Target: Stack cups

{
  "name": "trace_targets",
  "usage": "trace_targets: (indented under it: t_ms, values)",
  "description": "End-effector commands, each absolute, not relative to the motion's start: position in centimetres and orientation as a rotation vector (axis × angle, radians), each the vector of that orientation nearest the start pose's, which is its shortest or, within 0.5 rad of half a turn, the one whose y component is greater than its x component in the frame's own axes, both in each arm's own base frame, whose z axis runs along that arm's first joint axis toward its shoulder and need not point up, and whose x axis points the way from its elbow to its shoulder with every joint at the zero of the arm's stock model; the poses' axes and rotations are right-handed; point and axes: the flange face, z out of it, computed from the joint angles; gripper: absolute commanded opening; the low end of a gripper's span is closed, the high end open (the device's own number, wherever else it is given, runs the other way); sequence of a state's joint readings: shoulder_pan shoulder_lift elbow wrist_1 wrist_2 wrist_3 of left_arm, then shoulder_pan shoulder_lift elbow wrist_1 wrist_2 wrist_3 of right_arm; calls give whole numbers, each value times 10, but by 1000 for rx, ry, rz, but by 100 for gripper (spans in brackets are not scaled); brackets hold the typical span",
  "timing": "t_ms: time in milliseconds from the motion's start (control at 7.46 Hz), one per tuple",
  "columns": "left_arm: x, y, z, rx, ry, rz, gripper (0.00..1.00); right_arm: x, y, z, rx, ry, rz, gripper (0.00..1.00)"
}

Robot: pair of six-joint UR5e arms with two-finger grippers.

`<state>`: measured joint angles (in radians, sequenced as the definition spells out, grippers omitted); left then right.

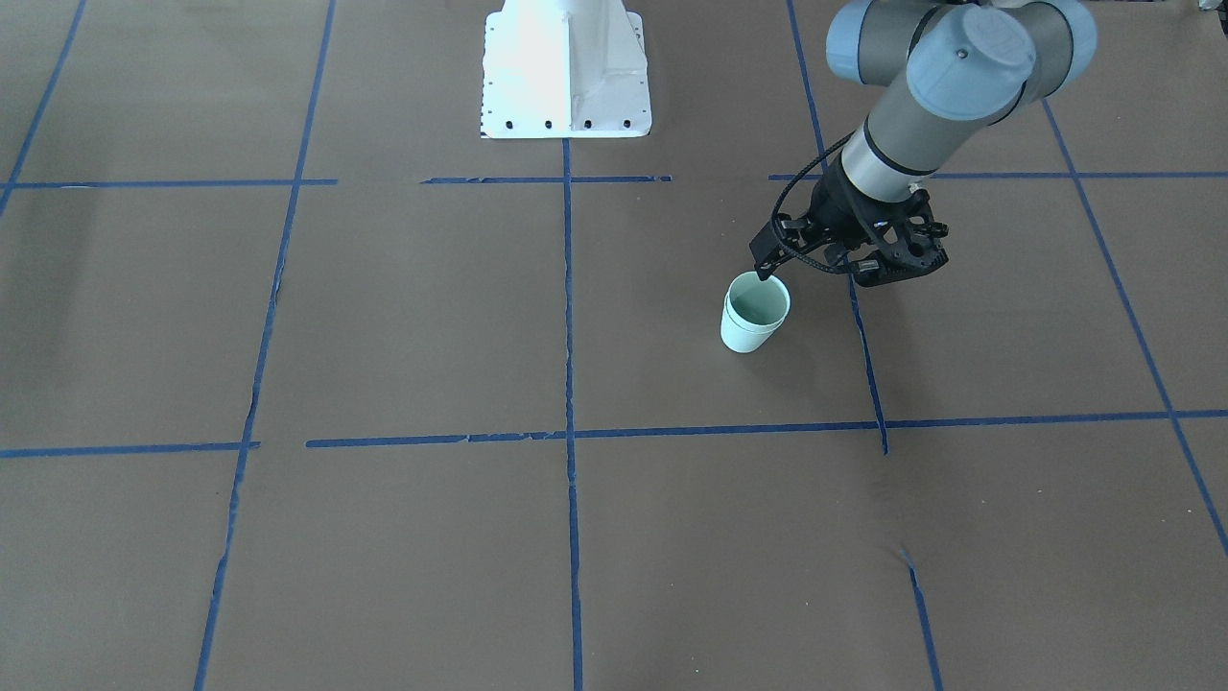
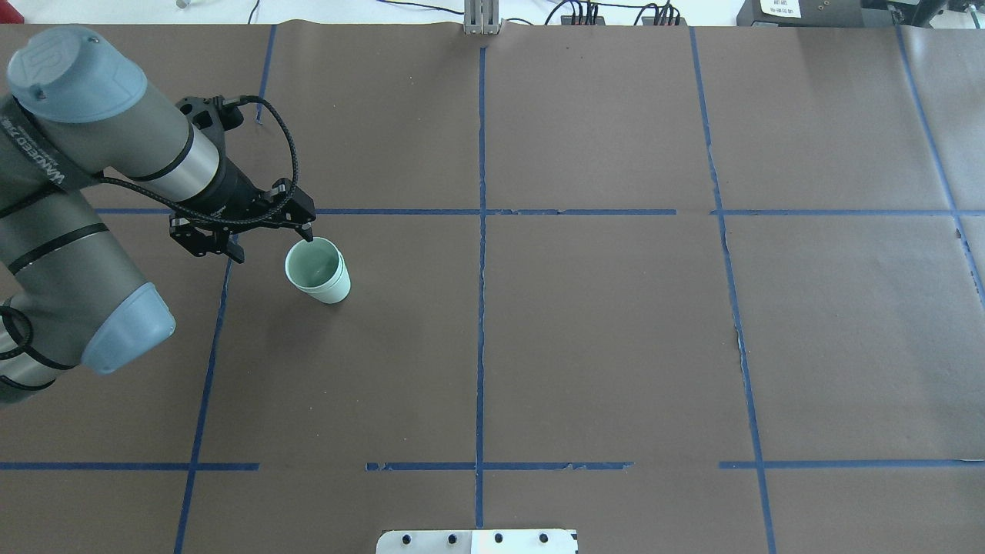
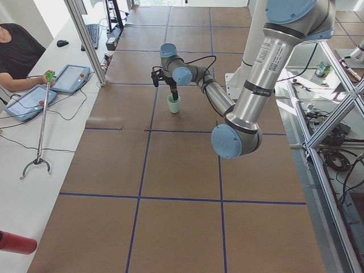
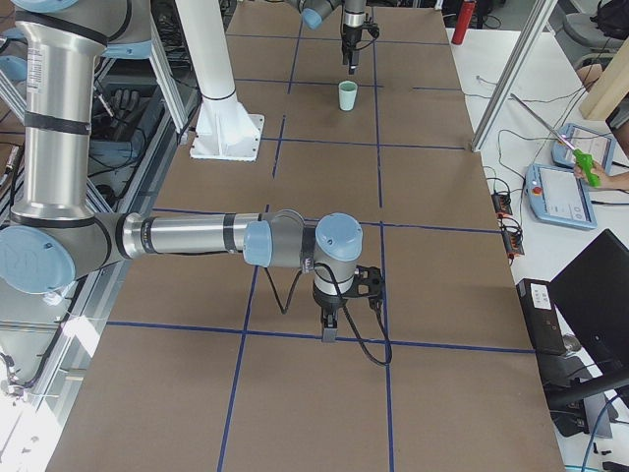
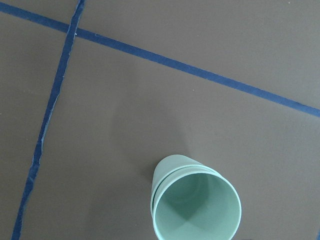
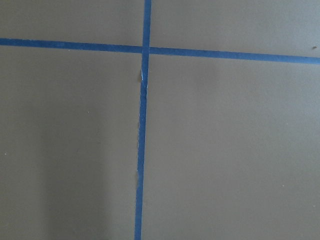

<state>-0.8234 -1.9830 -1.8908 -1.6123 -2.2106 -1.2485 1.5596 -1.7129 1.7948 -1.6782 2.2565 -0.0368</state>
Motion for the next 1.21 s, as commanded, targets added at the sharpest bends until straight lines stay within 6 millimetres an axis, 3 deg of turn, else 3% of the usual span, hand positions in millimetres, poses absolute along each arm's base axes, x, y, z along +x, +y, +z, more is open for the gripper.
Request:
trace_targets:
  t_ms: [0,268,402,536,670,804,938,1072]
  values:
    - [283,-516,290,37,943,-135,100,66,-430,630,-15,-686,-37,100]
    - [170,-558,348,153,866,-114,100,65,-430,630,-15,-686,-39,100]
    - [137,-578,382,165,826,-75,100,66,-430,630,-15,-686,-37,100]
    - [93,-577,440,170,770,-4,100,65,-430,630,-15,-686,-39,100]
    - [32,-568,498,184,718,57,100,66,-429,631,-16,-686,-37,100]
    - [-14,-545,557,168,684,120,100,65,-430,630,-15,-686,-39,100]
    - [-52,-526,597,161,669,155,100,65,-429,631,-17,-686,-38,100]
    - [-79,-512,612,154,664,123,100,65,-429,631,-17,-686,-38,100]
